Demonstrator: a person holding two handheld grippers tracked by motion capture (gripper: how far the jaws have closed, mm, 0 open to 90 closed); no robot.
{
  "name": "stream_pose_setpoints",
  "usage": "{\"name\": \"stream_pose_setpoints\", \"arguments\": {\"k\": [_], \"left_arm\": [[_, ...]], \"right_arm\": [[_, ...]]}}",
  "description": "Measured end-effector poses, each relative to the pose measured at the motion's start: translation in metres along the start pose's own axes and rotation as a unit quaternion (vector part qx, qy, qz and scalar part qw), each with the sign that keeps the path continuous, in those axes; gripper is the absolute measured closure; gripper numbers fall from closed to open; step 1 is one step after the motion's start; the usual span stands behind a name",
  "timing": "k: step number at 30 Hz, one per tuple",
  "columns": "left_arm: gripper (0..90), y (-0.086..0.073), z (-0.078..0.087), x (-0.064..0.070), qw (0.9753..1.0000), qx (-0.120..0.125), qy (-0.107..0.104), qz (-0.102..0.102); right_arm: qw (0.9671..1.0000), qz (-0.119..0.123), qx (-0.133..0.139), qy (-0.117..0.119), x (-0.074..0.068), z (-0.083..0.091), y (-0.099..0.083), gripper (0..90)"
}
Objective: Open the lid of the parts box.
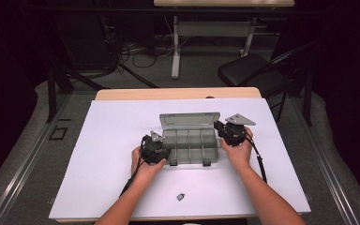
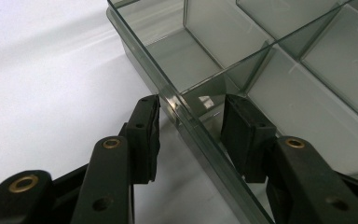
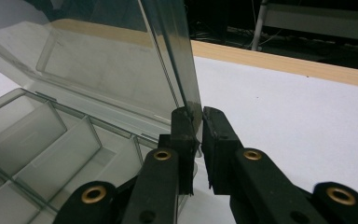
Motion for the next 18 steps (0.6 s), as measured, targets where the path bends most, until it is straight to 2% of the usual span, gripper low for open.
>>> {"name": "stream_pose_setpoints", "arguments": {"k": [4, 8, 13, 18], "left_arm": [[56.5, 0.0000, 0.0000, 0.0002, 1.0000, 0.000, 0.000, 0.001], [56.6, 0.0000, -0.0001, 0.0003, 1.0000, 0.000, 0.000, 0.001], [56.5, 0.0001, -0.0001, 0.0002, 1.0000, 0.000, 0.000, 0.001], [56.5, 0.0001, -0.0001, 0.0000, 1.0000, -0.001, 0.000, 0.000]], "right_arm": [[0.9999, -0.014, 0.003, -0.006, -0.0002, -0.0015, 0.0004, 84.0], [0.9991, -0.042, 0.003, -0.010, -0.0004, -0.0032, 0.0013, 84.3], [0.9984, -0.049, -0.001, -0.030, -0.0027, -0.0057, 0.0036, 85.5], [0.9974, -0.061, -0.003, -0.039, -0.0032, -0.0088, 0.0055, 86.3]]}}
Point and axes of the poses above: each handheld gripper's, and its own axes: z roughly backward along the jaws, y roughly out of its top, x roughly to its right, the point moved 2 cm from there along -z, roughly forward along the jaws
